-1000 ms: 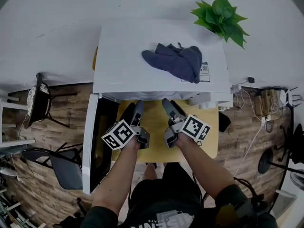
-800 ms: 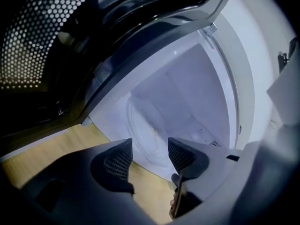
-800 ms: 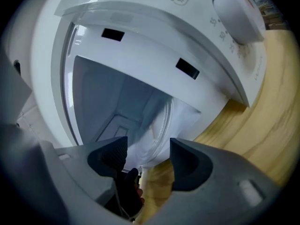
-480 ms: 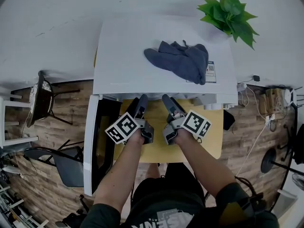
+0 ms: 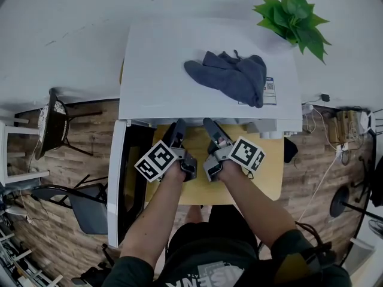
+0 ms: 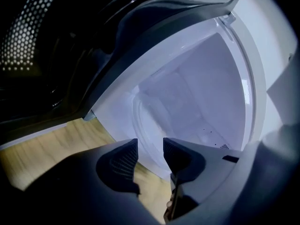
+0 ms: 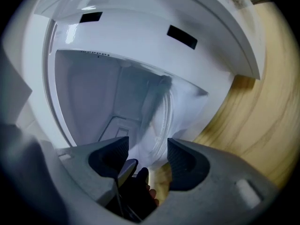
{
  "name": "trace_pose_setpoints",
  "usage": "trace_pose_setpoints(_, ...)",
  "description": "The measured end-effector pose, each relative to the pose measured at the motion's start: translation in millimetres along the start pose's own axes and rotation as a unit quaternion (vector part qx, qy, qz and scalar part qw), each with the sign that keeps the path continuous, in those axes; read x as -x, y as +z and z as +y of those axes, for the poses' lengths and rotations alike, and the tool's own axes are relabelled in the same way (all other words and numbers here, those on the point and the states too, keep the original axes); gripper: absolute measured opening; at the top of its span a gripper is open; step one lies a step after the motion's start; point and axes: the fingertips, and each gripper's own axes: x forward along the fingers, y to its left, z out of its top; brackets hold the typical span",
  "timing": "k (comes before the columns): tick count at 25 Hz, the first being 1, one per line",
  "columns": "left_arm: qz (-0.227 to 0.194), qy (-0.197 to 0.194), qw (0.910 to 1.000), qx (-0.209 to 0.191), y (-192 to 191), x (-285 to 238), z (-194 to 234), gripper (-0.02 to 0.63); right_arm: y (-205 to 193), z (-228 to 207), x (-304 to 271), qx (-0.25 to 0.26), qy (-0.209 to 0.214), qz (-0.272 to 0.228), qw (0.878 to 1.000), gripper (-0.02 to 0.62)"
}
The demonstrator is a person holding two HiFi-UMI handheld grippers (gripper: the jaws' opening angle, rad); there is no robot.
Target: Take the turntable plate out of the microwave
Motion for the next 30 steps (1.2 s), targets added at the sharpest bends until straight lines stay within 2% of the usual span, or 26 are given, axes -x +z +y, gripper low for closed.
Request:
trace_pose_setpoints(8,0.001,-0.006,0.9999,-0.009,-1,0,0,0.166,11,-1,-7,-0.005,-0.035,-0.031,0.999,0.245)
trace_pose_setpoints(12,-0.003,-0.007,1.0,-0.002,0,1,0,0.166,12,-1,-8,-0.022,-0.034,-0.039,0.998,0.245)
trace_pose_setpoints(18,-0.001,-0.008,0.9999,-0.009,0,0,0,0.166,29,-4,-11,0.009,-0.082,-0.057,0.995,0.245)
trace_pose_setpoints(24,0.001,-0.01,0.9999,-0.005,0,1,0,0.166,28,1,-19,-0.007,-0.054,-0.044,0.998,0.235)
trace_pose_setpoints(27,0.002,-0.012,0.9999,-0.005,0,0,0,0.166,28,0,-22,-0.02,-0.055,-0.047,0.997,0.225)
trace_pose_setpoints(30,0.005,-0.012,0.9999,-0.004,-1,1,0,0.166,29,-4,-21,-0.029,-0.061,-0.054,0.996,0.175)
